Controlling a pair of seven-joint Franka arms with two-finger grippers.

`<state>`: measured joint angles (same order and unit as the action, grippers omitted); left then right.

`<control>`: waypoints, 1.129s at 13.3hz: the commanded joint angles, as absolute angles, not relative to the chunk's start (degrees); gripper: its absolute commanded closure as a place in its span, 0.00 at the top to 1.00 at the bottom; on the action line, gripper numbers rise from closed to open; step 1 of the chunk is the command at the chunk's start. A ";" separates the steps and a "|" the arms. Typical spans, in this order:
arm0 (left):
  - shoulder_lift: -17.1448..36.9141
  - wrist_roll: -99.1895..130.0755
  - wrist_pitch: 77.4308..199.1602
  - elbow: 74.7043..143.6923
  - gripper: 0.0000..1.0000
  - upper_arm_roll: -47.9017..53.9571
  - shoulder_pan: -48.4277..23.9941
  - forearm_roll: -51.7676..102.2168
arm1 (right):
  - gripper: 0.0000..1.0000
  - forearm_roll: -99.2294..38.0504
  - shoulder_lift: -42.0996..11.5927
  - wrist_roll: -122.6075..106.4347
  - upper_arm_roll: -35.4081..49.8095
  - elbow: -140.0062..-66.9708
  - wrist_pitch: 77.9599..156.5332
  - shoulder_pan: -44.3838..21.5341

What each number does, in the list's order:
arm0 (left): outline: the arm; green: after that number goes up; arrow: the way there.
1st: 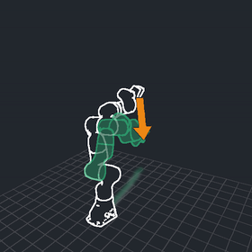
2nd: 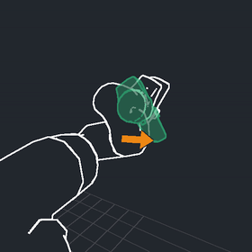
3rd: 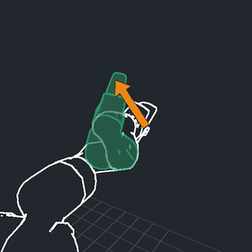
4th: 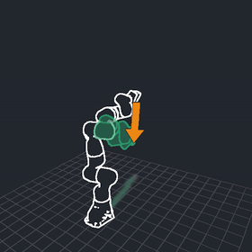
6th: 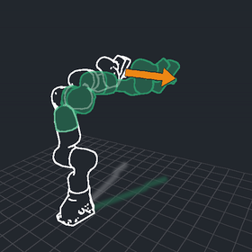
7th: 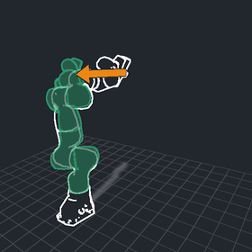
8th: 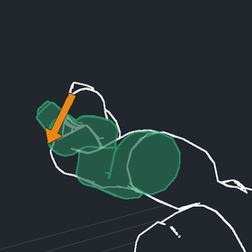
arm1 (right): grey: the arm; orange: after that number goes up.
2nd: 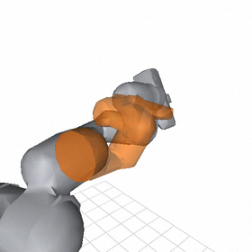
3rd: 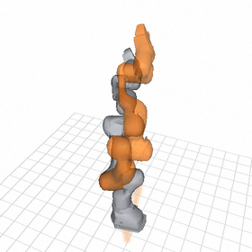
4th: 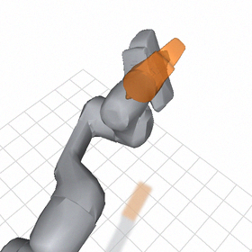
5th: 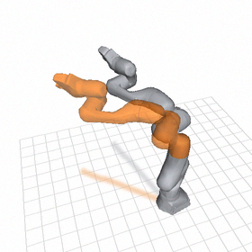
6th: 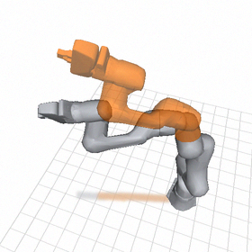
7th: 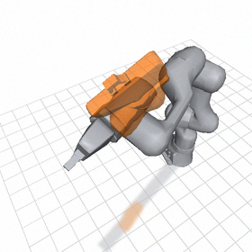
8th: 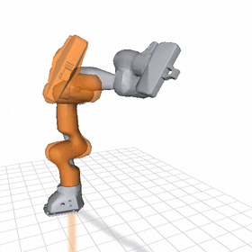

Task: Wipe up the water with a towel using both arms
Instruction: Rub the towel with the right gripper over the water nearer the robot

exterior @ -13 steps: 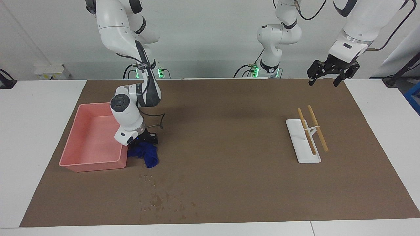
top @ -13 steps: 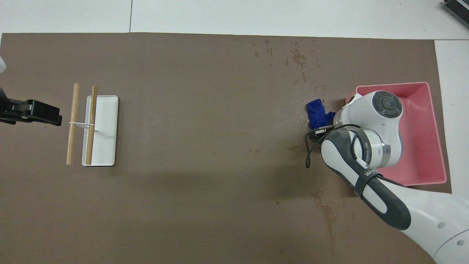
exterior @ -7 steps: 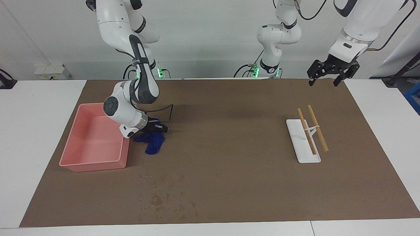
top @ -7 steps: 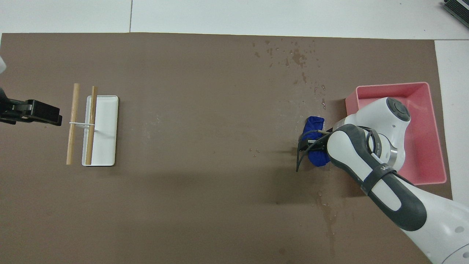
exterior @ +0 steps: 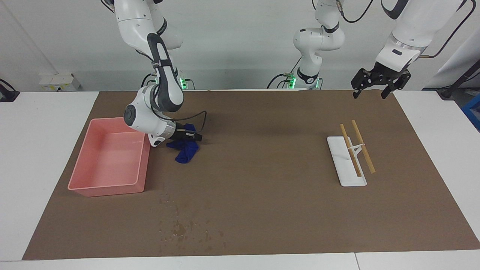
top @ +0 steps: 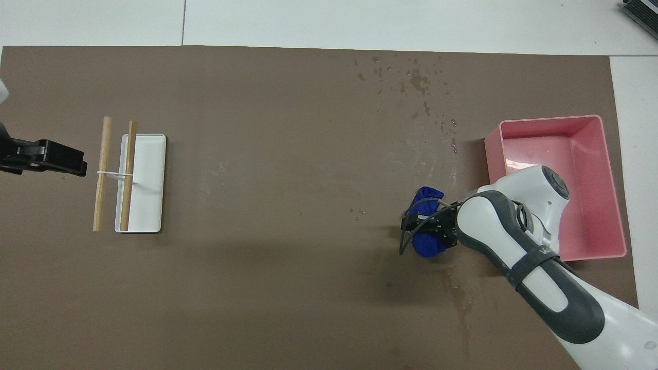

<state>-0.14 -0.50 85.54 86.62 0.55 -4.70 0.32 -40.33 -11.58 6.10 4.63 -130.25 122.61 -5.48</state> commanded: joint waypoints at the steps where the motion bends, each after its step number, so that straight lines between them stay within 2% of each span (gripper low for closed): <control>1: -1.32 -0.97 85.08 87.80 1.00 0.53 -4.48 0.88 | 0.00 -43.51 -13.10 10.35 5.27 -135.00 121.39 -8.34; 4: -1.32 -0.97 85.08 87.80 1.00 0.53 -4.48 0.88 | 0.00 -41.24 -12.31 13.36 4.75 -135.09 122.16 -14.65; 7: -1.32 -0.97 85.08 87.80 1.00 0.53 -4.48 0.88 | 0.00 -25.80 -11.43 16.17 4.66 -135.09 121.21 -15.38; 10: -1.32 -0.97 85.08 87.80 1.00 0.53 -4.40 0.88 | 0.00 -14.90 -9.50 16.17 4.66 -135.09 117.34 -13.98; 15: -1.32 -0.97 85.08 87.80 1.00 0.53 -4.48 0.88 | 0.00 1.12 -6.24 9.87 4.75 -134.91 113.20 -5.29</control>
<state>-0.14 -0.50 85.54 86.62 0.55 -4.70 0.32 -2.96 -7.91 14.04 4.66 -133.12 113.37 -9.02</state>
